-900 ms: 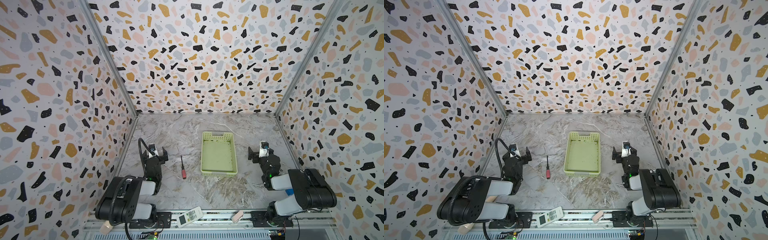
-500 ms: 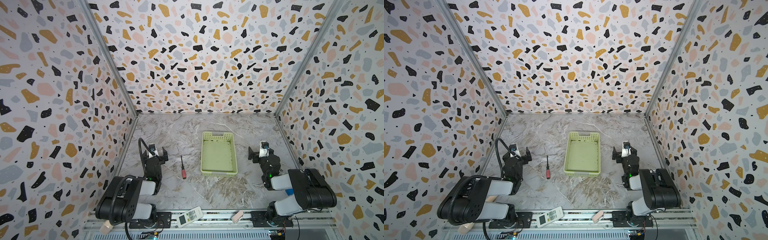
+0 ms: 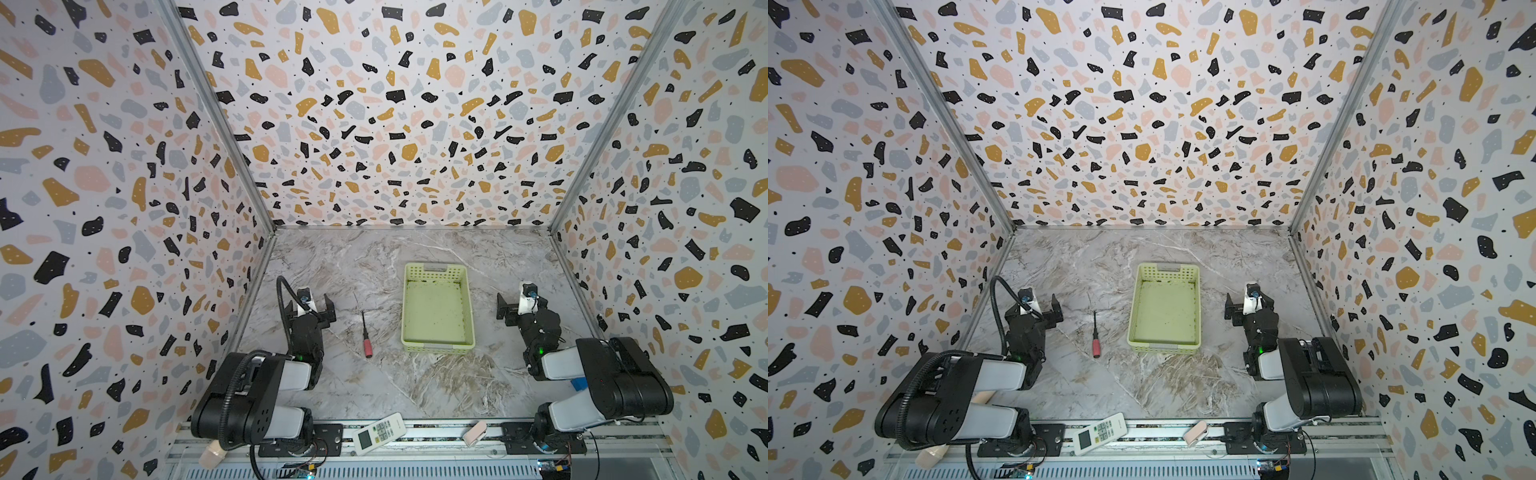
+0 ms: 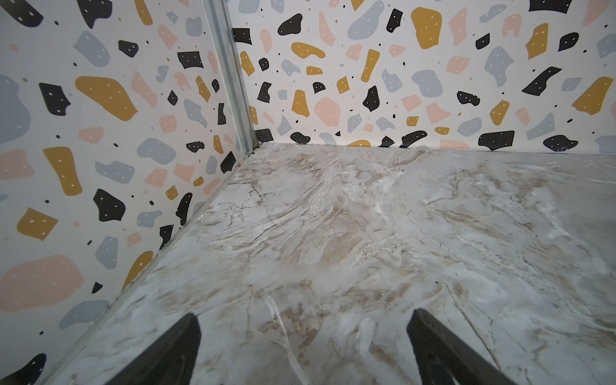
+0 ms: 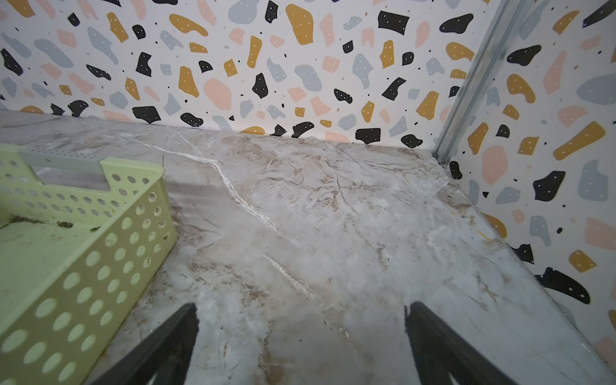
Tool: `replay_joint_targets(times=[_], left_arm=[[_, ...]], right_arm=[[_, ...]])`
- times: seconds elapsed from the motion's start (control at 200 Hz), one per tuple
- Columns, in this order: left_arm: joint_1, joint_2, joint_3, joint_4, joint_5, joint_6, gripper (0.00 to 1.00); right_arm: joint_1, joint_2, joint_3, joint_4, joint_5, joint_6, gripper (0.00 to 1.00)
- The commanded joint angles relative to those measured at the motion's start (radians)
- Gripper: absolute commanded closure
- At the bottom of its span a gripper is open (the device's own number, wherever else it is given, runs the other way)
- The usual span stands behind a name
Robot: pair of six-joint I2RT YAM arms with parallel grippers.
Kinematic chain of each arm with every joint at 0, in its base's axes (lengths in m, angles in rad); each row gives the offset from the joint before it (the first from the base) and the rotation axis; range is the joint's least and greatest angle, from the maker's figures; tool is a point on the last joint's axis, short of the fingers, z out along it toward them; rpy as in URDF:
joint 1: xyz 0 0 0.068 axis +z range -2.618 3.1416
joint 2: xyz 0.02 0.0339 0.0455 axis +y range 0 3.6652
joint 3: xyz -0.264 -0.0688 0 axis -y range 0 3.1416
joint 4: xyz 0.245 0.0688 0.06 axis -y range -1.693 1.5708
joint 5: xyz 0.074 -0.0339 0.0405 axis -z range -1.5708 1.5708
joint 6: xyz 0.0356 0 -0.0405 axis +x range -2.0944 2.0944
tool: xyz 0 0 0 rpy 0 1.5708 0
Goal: Put the screwdriver in the bin
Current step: Pick up the screwdriver from the center of the table.
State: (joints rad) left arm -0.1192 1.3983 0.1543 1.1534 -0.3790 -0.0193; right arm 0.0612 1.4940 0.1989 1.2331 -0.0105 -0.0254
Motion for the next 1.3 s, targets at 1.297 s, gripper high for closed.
replay_joint_targets(times=[1.297], left_arm=[[-0.054, -0.419, 0.601, -1.286, 0.656, -0.155, 0.00]], right_arm=[[0.014, -0.643, 0.557, -1.424, -0.181, 0.322, 0.01]])
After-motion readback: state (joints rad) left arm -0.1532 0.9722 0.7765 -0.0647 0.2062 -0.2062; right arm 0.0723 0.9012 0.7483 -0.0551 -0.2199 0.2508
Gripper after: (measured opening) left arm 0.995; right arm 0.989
